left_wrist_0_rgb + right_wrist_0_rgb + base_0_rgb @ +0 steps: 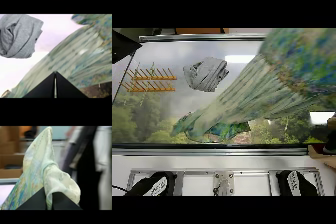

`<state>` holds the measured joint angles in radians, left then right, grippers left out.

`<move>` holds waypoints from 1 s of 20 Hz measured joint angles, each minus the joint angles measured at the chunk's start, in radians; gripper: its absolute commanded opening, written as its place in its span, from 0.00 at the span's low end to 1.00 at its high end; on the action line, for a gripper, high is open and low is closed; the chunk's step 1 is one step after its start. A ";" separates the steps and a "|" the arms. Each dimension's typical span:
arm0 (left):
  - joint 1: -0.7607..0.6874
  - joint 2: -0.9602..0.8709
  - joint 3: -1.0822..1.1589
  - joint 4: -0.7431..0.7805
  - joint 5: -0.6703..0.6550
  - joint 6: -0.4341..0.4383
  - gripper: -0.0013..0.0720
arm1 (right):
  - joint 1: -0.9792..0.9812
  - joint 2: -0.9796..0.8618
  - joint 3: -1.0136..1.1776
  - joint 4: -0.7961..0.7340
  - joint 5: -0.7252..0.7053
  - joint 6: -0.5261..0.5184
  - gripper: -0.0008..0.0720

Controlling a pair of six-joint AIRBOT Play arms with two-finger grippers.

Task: Fold the clothes and pants, and hang the long-sleeved shirts on hangers.

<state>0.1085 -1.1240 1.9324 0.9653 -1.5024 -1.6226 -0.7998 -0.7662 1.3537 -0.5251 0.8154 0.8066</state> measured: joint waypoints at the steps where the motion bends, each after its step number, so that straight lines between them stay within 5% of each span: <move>1: -0.024 -0.010 0.000 0.002 -0.001 0.010 0.04 | -0.016 -0.008 0.036 -0.117 -0.031 0.093 0.01; 4: -0.116 -0.049 0.000 0.002 0.010 0.035 0.04 | -0.040 -0.048 0.155 -0.478 -0.083 0.341 0.01; 8: -0.233 -0.108 0.000 0.003 0.051 0.062 0.04 | -0.051 -0.130 0.334 -0.793 -0.113 0.529 0.01; 13: -0.322 -0.169 0.000 0.007 0.067 0.077 0.04 | -0.055 -0.217 0.515 -0.983 -0.125 0.601 0.01; 20: -0.366 -0.216 0.000 0.010 0.078 0.084 0.04 | -0.055 -0.252 0.594 -1.059 -0.188 0.620 0.01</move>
<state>-0.2577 -1.3403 1.9320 0.9749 -1.4242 -1.5391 -0.8547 -1.0180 1.9476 -1.5845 0.6270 1.4261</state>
